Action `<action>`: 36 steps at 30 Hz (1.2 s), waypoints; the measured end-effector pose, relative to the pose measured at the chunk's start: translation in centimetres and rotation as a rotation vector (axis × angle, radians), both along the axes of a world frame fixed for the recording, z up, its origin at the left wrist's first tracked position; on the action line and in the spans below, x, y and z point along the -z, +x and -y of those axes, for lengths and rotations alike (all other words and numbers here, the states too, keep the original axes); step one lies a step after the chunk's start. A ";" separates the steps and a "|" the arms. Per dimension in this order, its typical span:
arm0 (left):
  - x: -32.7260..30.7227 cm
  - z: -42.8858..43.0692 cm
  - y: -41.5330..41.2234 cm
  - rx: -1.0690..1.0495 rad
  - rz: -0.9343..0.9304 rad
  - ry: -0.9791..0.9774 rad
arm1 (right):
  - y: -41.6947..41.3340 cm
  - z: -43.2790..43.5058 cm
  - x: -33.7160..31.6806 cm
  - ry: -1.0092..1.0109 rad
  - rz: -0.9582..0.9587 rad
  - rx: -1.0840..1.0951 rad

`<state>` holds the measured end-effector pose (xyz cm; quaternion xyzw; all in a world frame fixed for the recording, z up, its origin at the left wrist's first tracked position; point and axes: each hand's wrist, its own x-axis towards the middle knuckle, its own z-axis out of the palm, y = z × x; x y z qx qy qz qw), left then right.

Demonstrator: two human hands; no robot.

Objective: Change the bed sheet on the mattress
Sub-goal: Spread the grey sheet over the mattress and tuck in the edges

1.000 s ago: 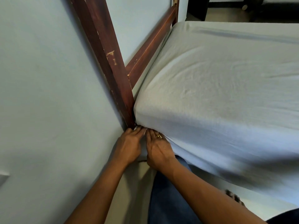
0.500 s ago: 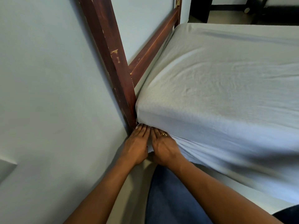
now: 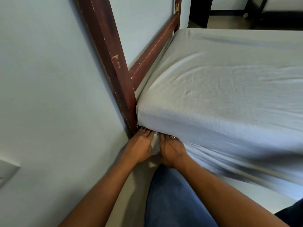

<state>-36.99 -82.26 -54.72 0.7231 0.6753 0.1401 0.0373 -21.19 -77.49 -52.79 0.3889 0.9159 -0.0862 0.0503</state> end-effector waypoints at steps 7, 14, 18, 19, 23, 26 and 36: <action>1.8 -0.8 0.0 -0.005 -0.019 -0.084 | -0.3 1.2 0.2 0.019 0.002 0.003; -0.1 -0.8 -0.7 0.023 0.081 -0.065 | 0.0 1.7 0.1 -0.038 -0.034 -0.067; 1.1 2.4 -0.2 0.017 0.123 0.043 | -1.5 -0.8 0.4 -0.028 -0.097 -0.012; 1.5 2.2 0.1 0.006 0.143 -0.018 | -1.7 -0.6 0.4 -0.036 -0.075 -0.009; 1.2 0.5 0.4 -0.053 -0.015 -0.152 | -1.1 1.1 0.6 -0.050 -0.110 0.006; -0.2 -0.4 1.1 -0.072 -0.206 -0.174 | 0.4 3.2 0.2 -0.075 -0.073 -0.046; 1.4 3.7 -0.6 0.043 0.046 -0.004 | -0.5 0.6 -0.9 -0.082 -0.075 0.014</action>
